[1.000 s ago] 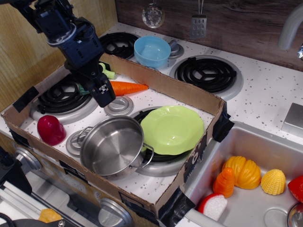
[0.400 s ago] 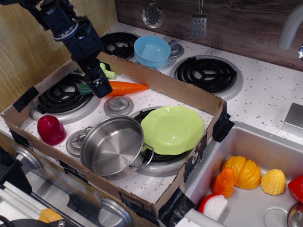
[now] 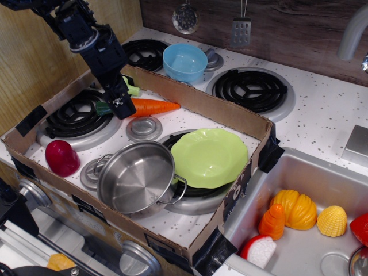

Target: Put carrot on plate

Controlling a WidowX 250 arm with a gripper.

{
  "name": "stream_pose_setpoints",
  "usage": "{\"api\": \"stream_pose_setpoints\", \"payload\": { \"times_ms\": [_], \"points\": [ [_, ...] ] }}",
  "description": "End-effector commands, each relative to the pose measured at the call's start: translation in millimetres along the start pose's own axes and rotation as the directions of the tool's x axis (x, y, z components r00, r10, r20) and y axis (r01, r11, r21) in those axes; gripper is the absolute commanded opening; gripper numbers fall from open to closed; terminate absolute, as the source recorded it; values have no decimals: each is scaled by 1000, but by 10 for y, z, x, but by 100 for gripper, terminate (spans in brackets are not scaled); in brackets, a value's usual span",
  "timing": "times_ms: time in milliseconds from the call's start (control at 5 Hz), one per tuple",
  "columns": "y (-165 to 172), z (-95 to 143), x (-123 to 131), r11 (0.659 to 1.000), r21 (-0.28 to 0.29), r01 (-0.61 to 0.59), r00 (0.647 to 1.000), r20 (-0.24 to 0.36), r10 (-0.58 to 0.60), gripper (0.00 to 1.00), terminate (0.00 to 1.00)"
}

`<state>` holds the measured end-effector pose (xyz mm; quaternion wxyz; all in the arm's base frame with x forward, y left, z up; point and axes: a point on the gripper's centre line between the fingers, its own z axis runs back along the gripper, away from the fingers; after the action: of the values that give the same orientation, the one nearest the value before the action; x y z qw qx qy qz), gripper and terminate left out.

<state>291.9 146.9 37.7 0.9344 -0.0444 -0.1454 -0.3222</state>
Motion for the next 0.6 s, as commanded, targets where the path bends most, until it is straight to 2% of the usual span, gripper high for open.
{"api": "stream_pose_setpoints", "payload": {
  "times_ms": [0,200,400],
  "points": [
    [6,-22,102,982,115,148,981,-141,-131,100,0],
    [5,-116,69,982,84,169,972,-180,-151,100,0],
    [-6,-185,61,984,74,164,971,-188,-147,100,0]
  ]
}}
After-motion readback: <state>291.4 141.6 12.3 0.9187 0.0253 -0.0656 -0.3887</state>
